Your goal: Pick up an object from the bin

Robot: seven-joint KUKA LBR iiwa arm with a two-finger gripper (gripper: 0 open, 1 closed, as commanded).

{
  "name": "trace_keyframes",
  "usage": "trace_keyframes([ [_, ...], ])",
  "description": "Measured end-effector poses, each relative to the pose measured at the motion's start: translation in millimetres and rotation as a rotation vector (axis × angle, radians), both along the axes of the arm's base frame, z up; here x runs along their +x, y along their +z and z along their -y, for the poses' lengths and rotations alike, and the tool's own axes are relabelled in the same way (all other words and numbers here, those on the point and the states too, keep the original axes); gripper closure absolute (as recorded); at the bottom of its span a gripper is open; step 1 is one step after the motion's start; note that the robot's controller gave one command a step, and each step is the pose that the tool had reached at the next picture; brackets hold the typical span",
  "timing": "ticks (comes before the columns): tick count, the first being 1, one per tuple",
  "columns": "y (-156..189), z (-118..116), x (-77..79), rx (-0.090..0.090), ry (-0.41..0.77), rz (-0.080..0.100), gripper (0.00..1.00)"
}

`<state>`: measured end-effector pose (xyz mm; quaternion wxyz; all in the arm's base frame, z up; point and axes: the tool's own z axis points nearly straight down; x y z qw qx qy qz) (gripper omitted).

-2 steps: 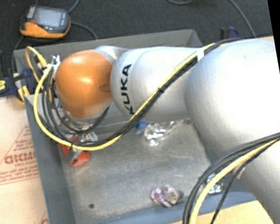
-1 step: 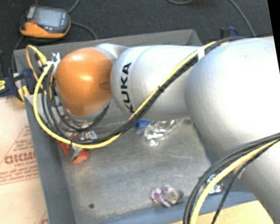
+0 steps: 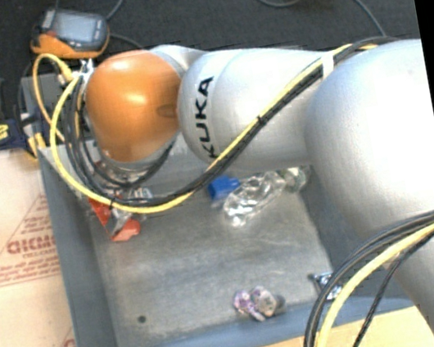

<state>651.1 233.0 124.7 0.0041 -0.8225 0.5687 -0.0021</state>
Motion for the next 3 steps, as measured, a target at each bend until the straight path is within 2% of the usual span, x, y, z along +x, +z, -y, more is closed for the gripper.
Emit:
trace_keyframes([
  [1, 30.5, 0.2, 2.0, -0.001, -0.007, -0.001, 1.0],
  [3, 68.5, -0.5, 4.8, 0.002, -0.02, -0.001, 1.0],
])
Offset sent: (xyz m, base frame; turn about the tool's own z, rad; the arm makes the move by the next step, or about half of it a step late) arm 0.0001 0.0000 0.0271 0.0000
